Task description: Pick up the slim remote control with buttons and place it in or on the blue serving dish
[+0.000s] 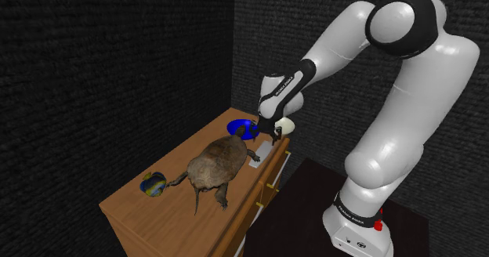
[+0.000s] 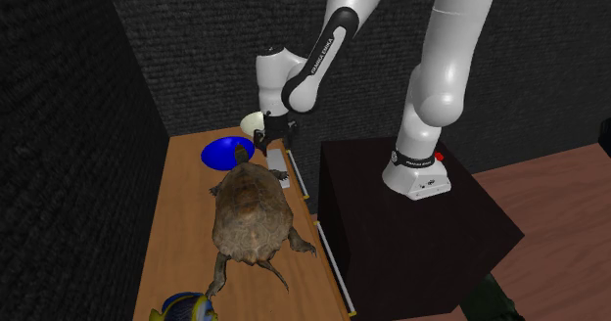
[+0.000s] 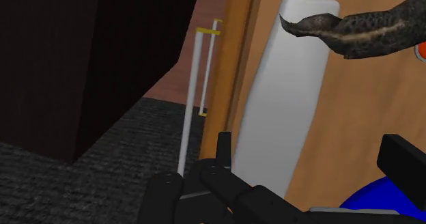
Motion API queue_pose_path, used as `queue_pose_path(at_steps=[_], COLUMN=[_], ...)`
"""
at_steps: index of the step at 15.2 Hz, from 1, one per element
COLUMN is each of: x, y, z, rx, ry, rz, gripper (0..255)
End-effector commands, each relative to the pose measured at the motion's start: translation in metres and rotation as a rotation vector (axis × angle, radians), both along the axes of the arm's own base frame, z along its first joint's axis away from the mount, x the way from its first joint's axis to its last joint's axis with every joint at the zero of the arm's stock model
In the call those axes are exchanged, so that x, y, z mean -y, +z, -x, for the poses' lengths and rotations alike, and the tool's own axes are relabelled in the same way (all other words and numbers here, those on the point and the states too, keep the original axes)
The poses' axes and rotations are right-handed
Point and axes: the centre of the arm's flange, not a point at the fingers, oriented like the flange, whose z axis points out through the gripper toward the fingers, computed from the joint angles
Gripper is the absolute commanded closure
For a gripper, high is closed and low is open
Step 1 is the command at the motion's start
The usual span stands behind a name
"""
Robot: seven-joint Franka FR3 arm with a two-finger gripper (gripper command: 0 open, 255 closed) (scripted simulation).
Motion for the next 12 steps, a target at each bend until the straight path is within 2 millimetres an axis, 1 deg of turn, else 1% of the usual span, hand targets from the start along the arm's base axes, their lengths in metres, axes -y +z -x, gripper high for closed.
queue_pose_path(at_steps=[1,3,10,12], x=[0.007,0.015,0.015,0.015], y=[-0.025,-0.049,-0.086,-0.089], z=[-0.006,-0.008,-0.008,-0.008], rx=[0.0,-0.002,-0.002,-0.002], ry=[-0.101,-0.191,-0.191,-0.191], rz=[-0.01,-0.019,-0.019,-0.019], gripper=[0,0,0,0])
